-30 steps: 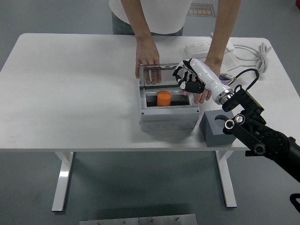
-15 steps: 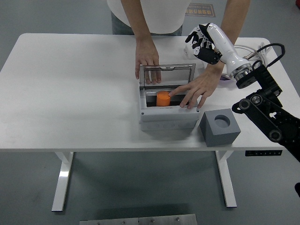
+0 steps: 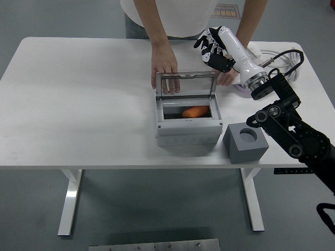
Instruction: Fetch the battery,place it into the box,close the lid of the box
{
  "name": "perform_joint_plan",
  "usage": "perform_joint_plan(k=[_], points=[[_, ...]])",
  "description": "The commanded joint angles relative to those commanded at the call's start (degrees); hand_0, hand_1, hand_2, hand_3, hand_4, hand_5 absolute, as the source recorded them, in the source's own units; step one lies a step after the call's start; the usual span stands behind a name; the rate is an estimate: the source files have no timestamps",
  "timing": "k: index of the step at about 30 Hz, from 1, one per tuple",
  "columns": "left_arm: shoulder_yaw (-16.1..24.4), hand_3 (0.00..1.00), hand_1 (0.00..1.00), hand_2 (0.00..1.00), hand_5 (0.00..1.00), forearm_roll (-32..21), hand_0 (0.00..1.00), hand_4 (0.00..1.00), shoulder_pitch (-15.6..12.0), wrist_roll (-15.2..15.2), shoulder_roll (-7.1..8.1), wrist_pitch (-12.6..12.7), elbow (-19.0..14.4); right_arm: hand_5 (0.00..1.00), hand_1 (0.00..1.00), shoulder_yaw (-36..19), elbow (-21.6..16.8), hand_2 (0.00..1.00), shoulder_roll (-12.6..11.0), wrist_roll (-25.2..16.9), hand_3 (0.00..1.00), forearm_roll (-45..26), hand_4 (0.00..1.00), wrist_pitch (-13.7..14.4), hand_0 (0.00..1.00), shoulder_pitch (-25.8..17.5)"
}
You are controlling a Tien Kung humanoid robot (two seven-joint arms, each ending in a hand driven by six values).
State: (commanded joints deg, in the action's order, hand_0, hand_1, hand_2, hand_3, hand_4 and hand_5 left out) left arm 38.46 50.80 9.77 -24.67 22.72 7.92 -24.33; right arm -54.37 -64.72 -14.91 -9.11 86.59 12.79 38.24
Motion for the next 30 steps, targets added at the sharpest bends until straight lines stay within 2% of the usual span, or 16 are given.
perform_joint_plan(k=[2,3,8,9,14,15,20,21,30], points=[[0.2,0.541,0.698,0.573,0.002,0.4,0.632,0.5,0.1,-0.1,-0.06,-0.1,0.0,0.072,0.173,-0.1,0.9,0.219,0.5,-0.3,0.314,-0.3,0.116,-0.3,0.043,0.0],[0.3,0.541,0.698,0.573,0.002,0.5,0.632,0.5,0.1,-0.2,-0.1,-0.2,0.0,0.213,0.342,-0.1,1.4,0.418,0.8,-0.6,0.469,-0.5,0.641,-0.4,0.341,0.0],[0.6,0.541,0.698,0.573,0.002,1.1,0.632,0.5,0.4,-0.4,-0.2,-0.3,-0.1,0.213,0.342,-0.3,3.4,0.418,1.7,-1.5,0.469,-1.1,0.641,-1.0,0.341,0.1],[0.7,0.541,0.698,0.573,0.002,1.2,0.632,0.5,0.4,-0.4,-0.22,-0.4,-0.1,0.569,0.579,-0.3,3.8,0.551,1.8,-1.6,0.51,-1.3,0.79,-1.1,0.654,0.1],[0.8,0.541,0.698,0.573,0.002,1.5,0.632,0.5,0.4,-0.6,-0.29,-0.4,-0.1,0.569,0.579,-0.1,5.0,0.551,2.0,-2.0,0.51,-2.0,0.79,-1.5,0.654,0.1],[0.8,0.541,0.698,0.573,0.002,1.5,0.632,0.5,0.4,-0.6,-0.3,-0.5,-0.1,0.871,0.651,0.0,5.2,0.616,2.1,-2.0,0.579,-2.1,0.936,-1.5,0.719,0.1],[1.0,0.541,0.698,0.573,0.002,1.8,0.632,0.5,0.6,-0.7,-0.3,-0.5,-0.1,0.871,0.651,0.5,6.2,0.616,2.2,-2.0,0.579,-2.4,0.936,-1.5,0.719,0.1],[1.0,0.541,0.698,0.573,0.002,1.8,0.632,0.5,0.6,-0.7,-0.3,-0.6,-0.1,0.998,0.664,0.6,6.5,0.633,2.3,-2.0,0.626,-2.5,0.998,-1.5,0.746,0.1],[1.3,0.541,0.698,0.573,0.002,2.3,0.632,0.5,0.9,-0.8,-0.32,-0.8,-0.1,0.998,0.663,2.4,9.5,0.636,2.8,-2.3,0.626,-3.7,0.998,-1.5,0.755,0.2]])
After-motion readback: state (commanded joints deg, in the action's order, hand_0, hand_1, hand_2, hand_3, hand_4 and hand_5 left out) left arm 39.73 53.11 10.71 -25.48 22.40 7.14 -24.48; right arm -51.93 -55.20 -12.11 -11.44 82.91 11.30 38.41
